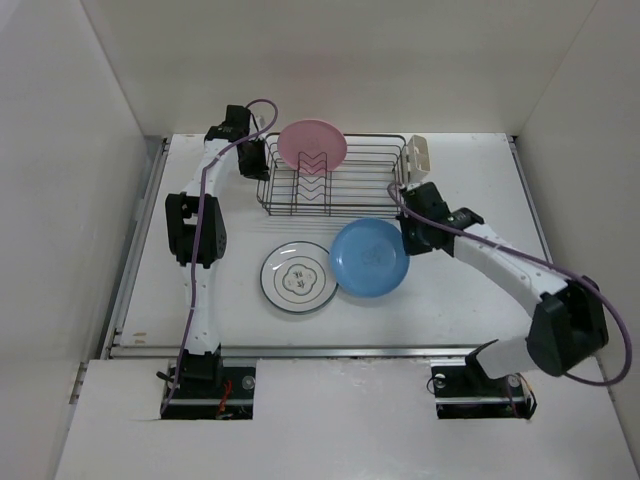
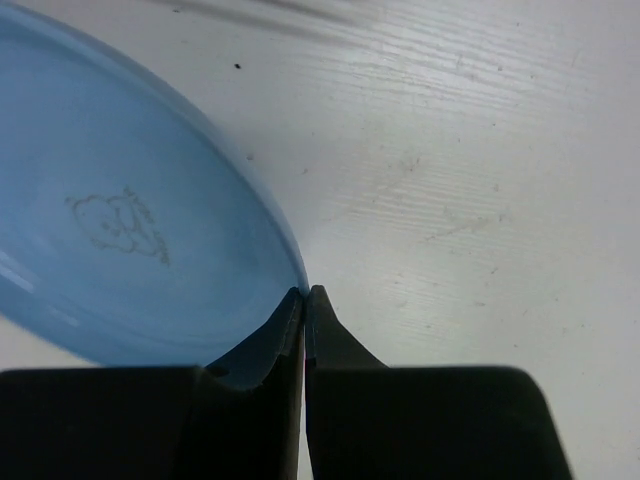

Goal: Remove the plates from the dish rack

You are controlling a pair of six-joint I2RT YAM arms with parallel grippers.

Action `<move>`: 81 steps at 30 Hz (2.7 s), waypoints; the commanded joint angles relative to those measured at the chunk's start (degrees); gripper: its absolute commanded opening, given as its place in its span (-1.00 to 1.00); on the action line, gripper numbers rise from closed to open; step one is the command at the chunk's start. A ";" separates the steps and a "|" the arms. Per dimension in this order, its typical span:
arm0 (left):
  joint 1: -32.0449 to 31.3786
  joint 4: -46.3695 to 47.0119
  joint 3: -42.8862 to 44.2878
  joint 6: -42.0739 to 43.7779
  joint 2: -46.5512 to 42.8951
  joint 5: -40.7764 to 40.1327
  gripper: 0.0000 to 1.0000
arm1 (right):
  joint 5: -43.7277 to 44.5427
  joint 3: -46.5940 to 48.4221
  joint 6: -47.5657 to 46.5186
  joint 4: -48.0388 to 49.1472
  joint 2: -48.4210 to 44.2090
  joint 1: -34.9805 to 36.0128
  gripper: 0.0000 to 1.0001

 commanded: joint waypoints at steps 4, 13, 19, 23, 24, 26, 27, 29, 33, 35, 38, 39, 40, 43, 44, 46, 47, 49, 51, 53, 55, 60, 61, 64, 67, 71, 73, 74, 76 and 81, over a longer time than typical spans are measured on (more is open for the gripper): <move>-0.71 -0.67 -3.41 -0.09 -3.10 1.50 -1.00 | 6.45 6.89 5.01 -5.36 14.74 -1.24 -1.00; -0.71 -0.67 -3.95 -0.09 -3.10 1.50 -1.00 | 13.38 9.35 11.61 -9.49 18.99 -3.09 -1.00; -0.71 -0.14 -3.42 0.43 -2.58 1.50 -1.00 | 12.88 13.13 11.08 -11.25 20.83 -3.62 -0.59; -0.71 -0.14 -3.42 0.96 -2.58 1.50 -1.00 | 10.76 15.25 8.19 -11.26 21.63 -3.62 -0.26; -0.71 -0.14 -3.42 1.48 -2.58 1.50 -1.00 | 10.75 16.73 7.31 -11.26 21.63 -3.62 -0.20; -0.71 -0.14 -3.42 1.49 -2.58 1.50 -1.00 | 10.14 18.32 4.42 -11.87 20.05 -3.62 0.02; -0.71 -0.14 -2.90 2.01 -2.58 1.50 -1.00 | 10.14 19.28 3.27 -12.66 19.52 -3.62 0.12; -0.71 -0.14 -2.37 2.01 -2.58 1.50 -1.00 | 5.76 23.06 0.20 -13.37 17.68 -2.31 0.98; -0.71 -0.14 -1.84 2.54 -2.58 1.50 -1.00 | -4.96 31.40 -8.32 -9.60 15.82 -1.17 0.98; -1.23 -0.14 -1.84 3.07 -2.58 0.97 -1.00 | -7.00 35.53 -9.22 -1.10 15.82 -1.16 0.98; -1.23 -0.76 -1.84 3.68 -2.58 0.97 -1.00 | -4.03 38.09 -9.84 14.59 20.47 -1.16 0.98; -1.23 -0.76 -1.14 3.68 -2.05 0.97 -1.00 | -4.01 40.19 -10.36 17.89 24.75 -1.16 0.98; -1.76 -1.37 -1.13 3.68 -2.05 0.45 -1.00 | -4.01 42.30 -10.37 20.10 27.57 -1.16 0.98; -1.76 -2.69 -0.52 3.68 -1.52 0.44 -1.00 | -6.12 57.74 -10.89 19.60 41.71 -1.16 0.96; -1.76 -2.69 -0.52 3.68 -1.52 0.44 -1.00 | -6.91 62.31 -10.37 18.11 45.32 -1.16 0.96; -1.76 -3.22 -0.52 4.21 -1.52 0.44 -1.00 | -10.33 73.58 -8.97 15.46 53.13 -1.16 0.93; -1.76 -3.22 -0.52 4.21 -1.52 -0.08 -1.00 | -11.12 74.74 -6.87 15.46 54.40 -1.16 0.93; -1.76 -3.22 -0.52 4.74 -1.52 -0.69 -1.00 | -8.61 72.05 -4.84 22.29 55.55 -1.16 0.93; -1.76 -3.22 -0.52 4.74 -0.91 -0.70 -1.00 | -3.95 69.75 -3.52 26.69 56.33 -1.16 0.93; -1.76 -3.22 0.00 4.74 -0.30 -0.70 -1.00 | 1.33 69.74 -2.81 29.96 59.22 -1.16 0.93; -1.76 -3.22 0.01 4.74 -0.29 -0.70 -1.00 | 2.92 71.58 -1.23 29.96 61.69 -1.16 0.93; -1.76 -3.22 0.54 4.74 0.85 -0.70 -1.00 | -0.49 72.91 0.53 31.19 64.16 -1.16 -0.18; -1.76 -3.22 0.54 4.74 0.85 -0.70 -1.00 | -0.50 72.38 0.53 31.19 64.16 -1.16 -0.39; -1.76 -3.22 0.54 4.74 0.85 -0.70 -1.00 | 2.39 70.54 0.53 31.19 61.98 -1.16 -0.98; -1.76 -3.22 0.54 4.13 0.85 -0.70 -1.00 | 5.73 67.99 -1.92 31.72 58.47 -1.16 -1.00; -1.76 -3.22 0.54 2.90 0.85 -0.70 -1.00 | 9.17 66.14 -3.69 35.67 53.54 -1.16 -1.00; -1.76 -3.22 0.01 2.89 0.85 -0.70 -1.00 | 10.48 66.14 -4.21 37.25 51.69 -1.16 -1.00; -1.76 -3.22 0.01 2.89 0.85 -0.70 -1.00 | 11.27 65.62 -4.21 37.87 49.68 -1.16 -1.00; -1.76 -3.22 0.01 2.37 0.85 -0.70 -1.00 | 13.38 64.57 -3.69 40.49 47.56 -1.16 -1.00; -1.76 -3.22 0.01 2.37 0.85 -1.83 -1.00 | 12.87 59.31 -4.83 41.30 40.98 -1.16 -1.00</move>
